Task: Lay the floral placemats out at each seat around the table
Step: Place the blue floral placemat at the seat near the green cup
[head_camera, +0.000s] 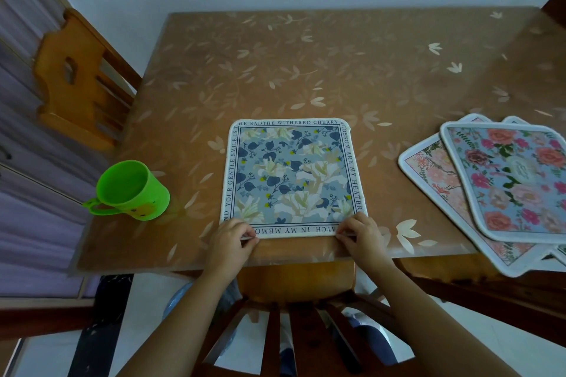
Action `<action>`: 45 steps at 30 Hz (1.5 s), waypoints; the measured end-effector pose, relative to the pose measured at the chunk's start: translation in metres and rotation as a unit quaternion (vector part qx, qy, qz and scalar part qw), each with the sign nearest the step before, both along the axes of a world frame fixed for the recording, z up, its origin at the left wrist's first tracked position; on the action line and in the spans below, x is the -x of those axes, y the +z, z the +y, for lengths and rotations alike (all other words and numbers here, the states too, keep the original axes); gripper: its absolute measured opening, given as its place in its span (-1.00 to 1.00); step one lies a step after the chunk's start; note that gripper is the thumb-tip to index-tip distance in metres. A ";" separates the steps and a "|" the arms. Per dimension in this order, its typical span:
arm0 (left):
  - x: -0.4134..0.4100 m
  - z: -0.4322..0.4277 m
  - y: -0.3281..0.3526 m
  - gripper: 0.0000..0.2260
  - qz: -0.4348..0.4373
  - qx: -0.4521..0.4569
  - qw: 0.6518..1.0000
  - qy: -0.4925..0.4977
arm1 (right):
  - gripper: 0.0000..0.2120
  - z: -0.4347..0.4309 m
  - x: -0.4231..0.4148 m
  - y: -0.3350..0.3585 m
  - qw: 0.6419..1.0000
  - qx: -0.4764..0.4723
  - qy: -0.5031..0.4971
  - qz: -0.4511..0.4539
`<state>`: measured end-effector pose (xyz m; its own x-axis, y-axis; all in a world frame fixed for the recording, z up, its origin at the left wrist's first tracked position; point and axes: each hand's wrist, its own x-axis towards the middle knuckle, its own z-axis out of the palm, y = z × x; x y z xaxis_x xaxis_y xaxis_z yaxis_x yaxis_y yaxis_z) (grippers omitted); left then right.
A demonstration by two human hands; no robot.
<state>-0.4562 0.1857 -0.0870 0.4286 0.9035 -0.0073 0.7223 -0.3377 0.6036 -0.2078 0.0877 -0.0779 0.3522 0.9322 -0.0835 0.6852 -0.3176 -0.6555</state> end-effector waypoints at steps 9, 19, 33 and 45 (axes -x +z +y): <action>-0.001 0.000 -0.002 -0.90 -0.003 0.011 1.000 0.007 | -0.94 0.000 0.000 -0.001 1.000 -0.003 0.005 -0.001; -0.002 -0.001 0.000 -0.90 0.000 0.004 1.000 0.010 | -0.93 -0.003 0.003 -0.002 0.999 -0.034 -0.008 0.002; -0.002 -0.005 0.002 -0.90 0.009 -0.019 1.000 0.007 | -0.92 0.000 0.002 -0.004 1.000 -0.025 -0.008 -0.004; -0.002 -0.005 0.002 -0.91 0.019 -0.014 1.000 0.010 | -0.94 0.000 0.002 -0.001 1.000 -0.015 -0.006 -0.001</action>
<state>-0.4543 0.1811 -0.0852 0.4096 0.9123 0.0015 0.7519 -0.3385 0.5657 -0.2096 0.0878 -0.0787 0.3630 0.9301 -0.0555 0.6825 -0.3060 -0.6638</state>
